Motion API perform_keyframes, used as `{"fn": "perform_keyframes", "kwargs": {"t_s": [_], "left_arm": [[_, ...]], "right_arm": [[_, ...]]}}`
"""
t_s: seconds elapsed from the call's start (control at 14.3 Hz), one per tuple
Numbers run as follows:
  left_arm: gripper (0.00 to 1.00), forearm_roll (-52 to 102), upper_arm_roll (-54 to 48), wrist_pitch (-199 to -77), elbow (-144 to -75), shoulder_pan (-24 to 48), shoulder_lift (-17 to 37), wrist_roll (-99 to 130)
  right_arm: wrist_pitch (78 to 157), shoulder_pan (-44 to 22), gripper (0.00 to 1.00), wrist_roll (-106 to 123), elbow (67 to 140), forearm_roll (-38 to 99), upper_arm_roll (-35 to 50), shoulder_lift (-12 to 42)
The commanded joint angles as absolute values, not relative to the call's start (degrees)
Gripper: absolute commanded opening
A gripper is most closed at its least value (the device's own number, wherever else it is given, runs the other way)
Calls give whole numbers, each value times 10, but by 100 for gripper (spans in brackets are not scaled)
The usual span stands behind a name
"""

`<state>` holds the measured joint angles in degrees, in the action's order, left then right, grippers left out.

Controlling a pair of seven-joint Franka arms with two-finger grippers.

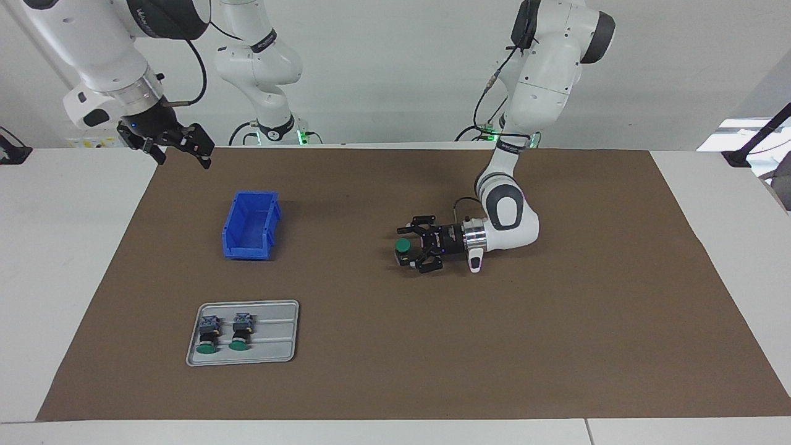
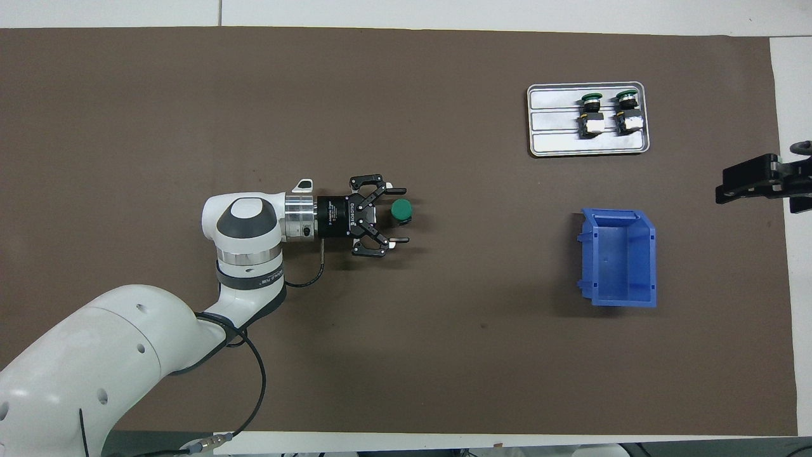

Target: Place and press button with both arms

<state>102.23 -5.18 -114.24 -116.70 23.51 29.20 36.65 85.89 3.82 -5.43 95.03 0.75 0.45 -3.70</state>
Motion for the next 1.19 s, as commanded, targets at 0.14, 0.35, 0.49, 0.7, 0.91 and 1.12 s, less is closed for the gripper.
{"fn": "perform_keyframes", "kwargs": {"t_s": [0.14, 0.35, 0.49, 0.7, 0.91, 1.12], "left_arm": [[100, 971, -50, -1113, -1183, 206, 261, 366], [100, 943, -49, -1110, -1177, 181, 237, 385], [100, 881, -47, -1110, -1155, 157, 220, 401], [100, 741, -47, -1072, -1060, 140, 222, 481], [100, 568, -48, -1054, -923, 156, 221, 606], [100, 511, -48, -1017, -885, 159, 216, 617]], "right_arm": [[848, 43, 99, -60, 958, 6, 4, -47], [848, 38, 99, -59, 958, 6, 4, -47], [835, 35, 99, -60, 957, 6, 6, -47], [830, 33, 99, -59, 958, 6, 9, -49], [830, 35, 99, -59, 958, 7, 9, -49], [830, 33, 99, -59, 958, 6, 8, -49]]}}
